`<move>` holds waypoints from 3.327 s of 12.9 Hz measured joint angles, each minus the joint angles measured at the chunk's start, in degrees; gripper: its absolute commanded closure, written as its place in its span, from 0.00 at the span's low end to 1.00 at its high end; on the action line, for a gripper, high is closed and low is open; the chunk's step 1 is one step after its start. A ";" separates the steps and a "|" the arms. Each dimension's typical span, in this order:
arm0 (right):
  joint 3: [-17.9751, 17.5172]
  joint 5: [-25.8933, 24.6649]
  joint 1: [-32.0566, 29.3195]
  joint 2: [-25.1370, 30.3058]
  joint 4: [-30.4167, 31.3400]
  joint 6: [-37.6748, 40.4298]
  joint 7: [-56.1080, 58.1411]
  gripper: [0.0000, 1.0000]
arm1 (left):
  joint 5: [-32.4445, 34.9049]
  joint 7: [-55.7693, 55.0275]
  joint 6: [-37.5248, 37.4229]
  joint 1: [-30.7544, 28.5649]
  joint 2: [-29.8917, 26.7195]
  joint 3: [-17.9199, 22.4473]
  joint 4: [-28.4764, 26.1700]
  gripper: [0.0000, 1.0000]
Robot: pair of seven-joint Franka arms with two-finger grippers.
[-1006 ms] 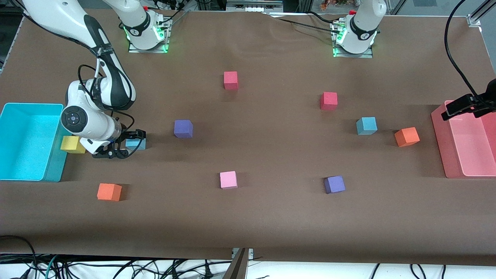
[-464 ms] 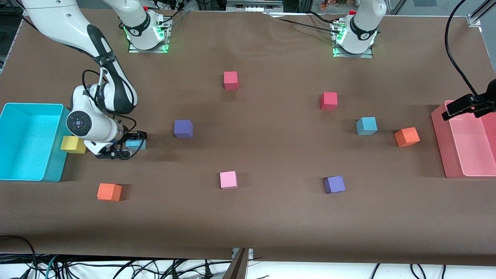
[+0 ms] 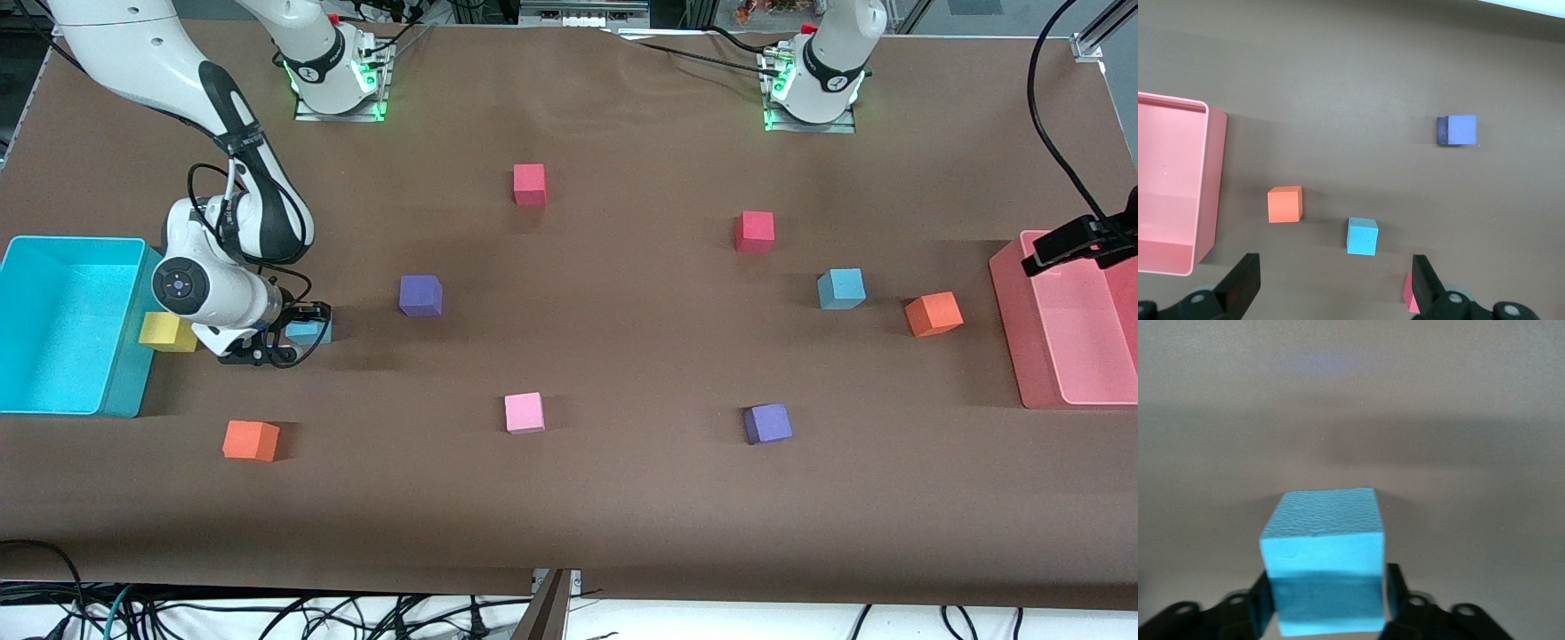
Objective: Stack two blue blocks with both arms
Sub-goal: 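Lift the light blue cube with the right gripper toward the table middle, then set the cube down with the right gripper while the left gripper reaches out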
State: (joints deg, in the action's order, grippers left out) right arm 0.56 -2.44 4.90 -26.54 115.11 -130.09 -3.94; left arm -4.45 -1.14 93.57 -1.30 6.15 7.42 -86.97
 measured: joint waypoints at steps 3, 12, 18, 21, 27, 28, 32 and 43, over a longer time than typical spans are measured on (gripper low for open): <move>-0.04 0.00 0.00 0.13 -0.07 0.05 0.13 1.00 | 0.00 0.00 0.00 -0.35 -0.04 0.01 0.02 0.00; -4.07 2.98 3.57 0.32 -18.14 20.23 -3.15 1.00 | 0.00 0.09 0.02 -2.66 -0.07 0.79 1.88 0.00; -4.88 5.38 18.40 -3.75 -32.29 29.56 -21.05 1.00 | -0.01 0.09 -0.08 -2.78 0.00 0.33 1.88 0.00; -4.89 10.37 24.54 -9.16 -38.64 29.64 -28.04 1.00 | -0.01 0.08 -0.09 -2.65 0.09 -0.02 1.87 0.00; -4.88 11.63 33.23 -20.43 -48.54 26.51 -37.60 1.00 | -0.02 0.08 -0.13 -2.39 1.03 -0.68 1.86 0.00; -4.87 11.64 34.47 -21.61 -48.66 25.05 -38.35 1.00 | -0.02 0.09 -0.18 -2.29 1.34 -0.88 1.83 0.00; -4.84 11.63 37.68 -24.89 -48.95 20.99 -38.96 1.00 | -0.02 0.05 -2.10 -0.50 2.88 -1.57 1.78 0.00; -4.64 11.62 39.54 -27.30 -49.01 20.36 -40.89 0.61 | 0.72 -0.05 -2.72 0.57 6.44 -2.82 1.79 0.00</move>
State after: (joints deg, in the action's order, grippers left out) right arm -4.08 9.19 44.44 -53.84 66.10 -109.74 -44.83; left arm -3.73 -1.19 90.85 -0.73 12.59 4.60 -85.17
